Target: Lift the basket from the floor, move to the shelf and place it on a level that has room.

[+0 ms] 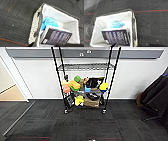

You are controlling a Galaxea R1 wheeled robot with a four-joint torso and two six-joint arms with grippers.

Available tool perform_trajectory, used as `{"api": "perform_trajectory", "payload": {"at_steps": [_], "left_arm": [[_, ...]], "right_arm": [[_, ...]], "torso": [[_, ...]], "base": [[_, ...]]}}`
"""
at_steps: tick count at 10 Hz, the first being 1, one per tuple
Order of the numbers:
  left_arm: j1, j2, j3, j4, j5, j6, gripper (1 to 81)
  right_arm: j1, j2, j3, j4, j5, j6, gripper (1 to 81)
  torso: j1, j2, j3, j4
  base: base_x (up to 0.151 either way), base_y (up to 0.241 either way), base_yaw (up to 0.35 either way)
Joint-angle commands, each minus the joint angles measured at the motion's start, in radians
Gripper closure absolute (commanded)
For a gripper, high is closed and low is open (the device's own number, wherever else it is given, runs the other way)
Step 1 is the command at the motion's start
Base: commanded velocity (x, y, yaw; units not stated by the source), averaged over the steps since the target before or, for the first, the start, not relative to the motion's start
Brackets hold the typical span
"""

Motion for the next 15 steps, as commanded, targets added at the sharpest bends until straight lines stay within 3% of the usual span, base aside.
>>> {"api": "perform_trajectory", "payload": {"at_steps": [1,3,4,7,12,13,15], "left_arm": [[-0.09,-0.019,0.011,-0.003,0.044,-0.005,1.0],[-0.116,-0.021,0.011,-0.003,0.066,-0.005,1.0],[-0.131,-0.024,0.011,-0.003,0.075,-0.005,1.0],[-0.166,-0.027,0.008,-0.003,0.098,-0.007,1.0],[-0.182,-0.036,0.018,-0.003,0.101,-0.007,1.0],[-0.182,-0.044,0.047,0.0,0.1,-0.007,1.0],[-0.185,-0.062,0.075,0.003,0.089,-0.007,1.0]], "right_arm": [[0.121,0.003,-0.025,0.007,-0.038,0.005,1.0],[0.139,0.008,-0.026,0.01,-0.038,0.005,1.0],[0.15,0.009,-0.026,0.013,-0.038,0.007,1.0],[0.176,0.02,-0.026,0.016,-0.048,0.007,1.0],[0.2,0.039,-0.026,0.014,-0.048,0.008,1.0],[0.203,0.043,-0.026,0.014,-0.048,0.008,1.0],[0.216,0.051,-0.026,0.017,-0.048,0.025,1.0]], "torso": [[0.064,-0.099,-0.092,0.0],[0.103,-0.162,-0.151,0.0],[0.126,-0.197,-0.09,0.0],[0.177,-0.276,-0.137,0.0],[0.283,-0.445,-0.141,0.0],[0.239,-0.378,-0.141,0.0],[0.265,-0.42,-0.141,0.0]], "base": [[0.0,0.0,0.0],[0.0,0.0,0.0],[0.0,0.0,0.0],[0.0,0.0,0.0],[0.0,0.0,0.0],[0.0,0.0,0.0],[0.0,0.0,0.0]]}}
